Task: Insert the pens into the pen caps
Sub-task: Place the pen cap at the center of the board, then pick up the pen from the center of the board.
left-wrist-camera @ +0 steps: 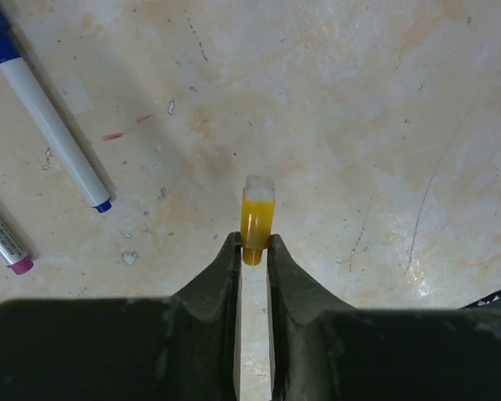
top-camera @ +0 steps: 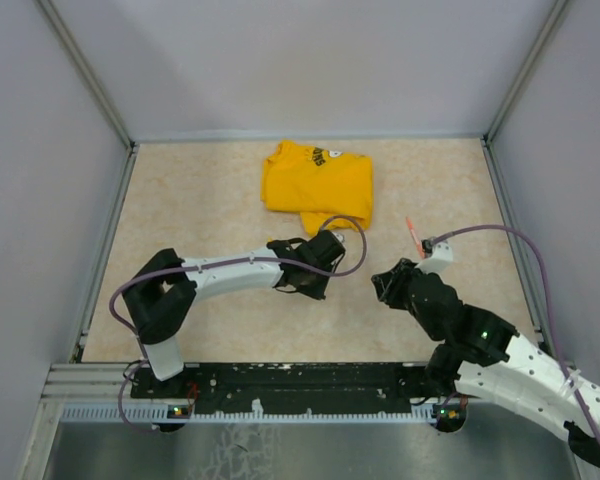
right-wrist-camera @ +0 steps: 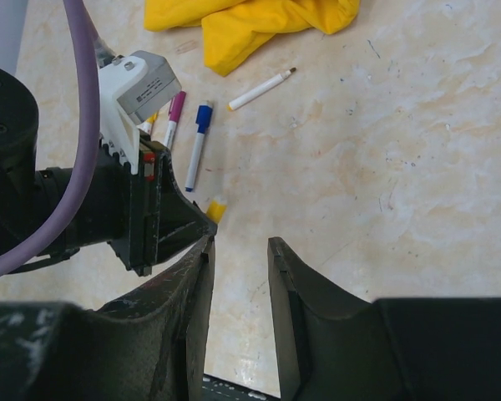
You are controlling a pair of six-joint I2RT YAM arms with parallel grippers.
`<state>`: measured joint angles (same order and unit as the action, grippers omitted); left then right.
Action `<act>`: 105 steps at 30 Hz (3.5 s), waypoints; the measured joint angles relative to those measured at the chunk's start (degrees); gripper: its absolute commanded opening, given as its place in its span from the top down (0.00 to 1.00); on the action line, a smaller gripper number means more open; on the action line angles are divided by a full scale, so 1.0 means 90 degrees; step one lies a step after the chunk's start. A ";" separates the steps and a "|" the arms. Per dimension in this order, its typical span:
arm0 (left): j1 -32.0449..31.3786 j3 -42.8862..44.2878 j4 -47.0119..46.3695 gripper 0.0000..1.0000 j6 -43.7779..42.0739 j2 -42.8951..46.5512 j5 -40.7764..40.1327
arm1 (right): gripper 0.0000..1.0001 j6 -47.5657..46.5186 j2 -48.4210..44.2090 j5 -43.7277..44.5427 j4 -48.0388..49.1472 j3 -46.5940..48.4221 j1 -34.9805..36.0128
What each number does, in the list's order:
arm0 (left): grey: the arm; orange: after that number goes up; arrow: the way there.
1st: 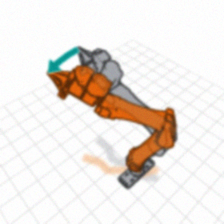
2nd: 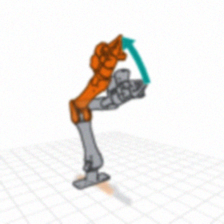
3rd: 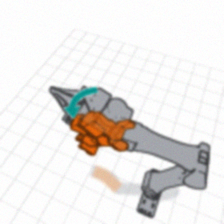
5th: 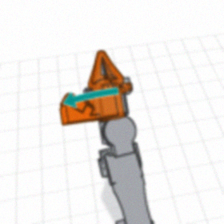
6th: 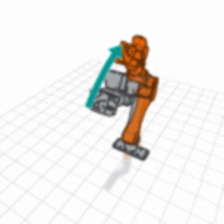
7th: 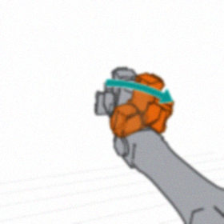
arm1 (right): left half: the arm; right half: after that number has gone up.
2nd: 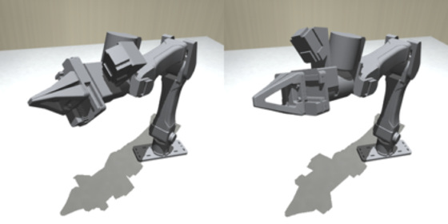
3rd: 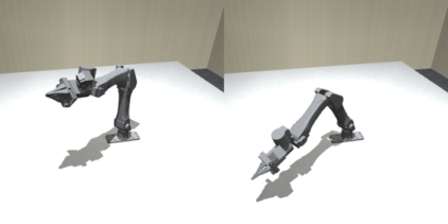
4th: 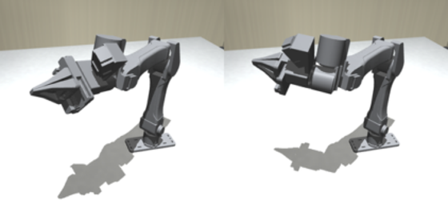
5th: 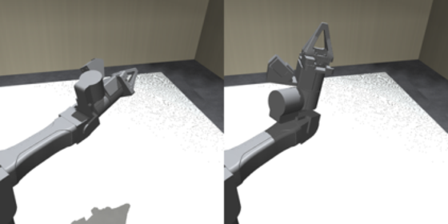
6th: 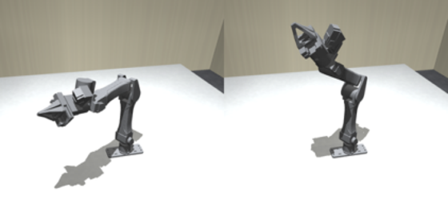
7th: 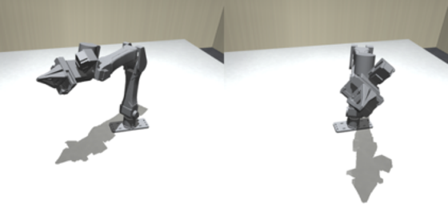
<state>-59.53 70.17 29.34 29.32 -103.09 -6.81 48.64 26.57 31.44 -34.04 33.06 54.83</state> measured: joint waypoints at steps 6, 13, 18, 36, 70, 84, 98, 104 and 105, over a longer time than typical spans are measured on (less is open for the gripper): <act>-0.0002 -0.0029 -0.0087 0.73 0.0080 -0.0068 -0.0121 | 0.68 0.0010 0.0024 -0.0002 -0.0010 -0.0063 0.0000; -0.0015 -0.0146 -0.0126 0.66 0.0080 -0.0134 -0.0158 | 0.68 0.0010 0.0073 -0.0005 -0.0007 -0.0068 0.0000; -0.0019 -0.0185 -0.0129 0.65 0.0068 -0.0134 -0.0209 | 0.68 0.0017 0.0078 -0.0007 -0.0007 -0.0083 0.0000; 0.1324 -0.0821 -0.0687 0.59 -0.0576 0.2181 -0.0729 | 0.58 -0.1246 0.2749 -0.0996 0.0313 0.0809 -0.0595; 0.2161 -0.2565 -0.0590 0.57 -0.1632 0.4274 -0.1151 | 0.52 -0.0469 0.7344 -0.2074 0.1926 0.3048 -0.2052; 0.2161 -0.2569 -0.0595 0.56 -0.1702 0.4313 -0.1273 | 0.51 0.1115 0.9160 -0.0510 0.0056 0.5132 -0.1736; 0.2161 -0.2569 -0.0595 0.56 -0.1746 0.4313 -0.1294 | 0.58 0.1343 0.9619 -0.0381 -0.0415 0.5214 -0.1688; 0.2161 -0.2569 -0.0595 0.56 -0.1768 0.4313 -0.1294 | 0.67 0.1360 0.9619 -0.0330 -0.0408 0.5214 -0.1688; 0.2161 -0.2569 -0.0595 0.56 -0.1770 0.4313 -0.1292 | 0.67 0.1370 0.9619 -0.0325 -0.0401 0.5212 -0.1688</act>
<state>-40.07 47.05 23.99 13.39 -64.27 -18.44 60.97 113.14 28.51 -37.65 79.96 39.64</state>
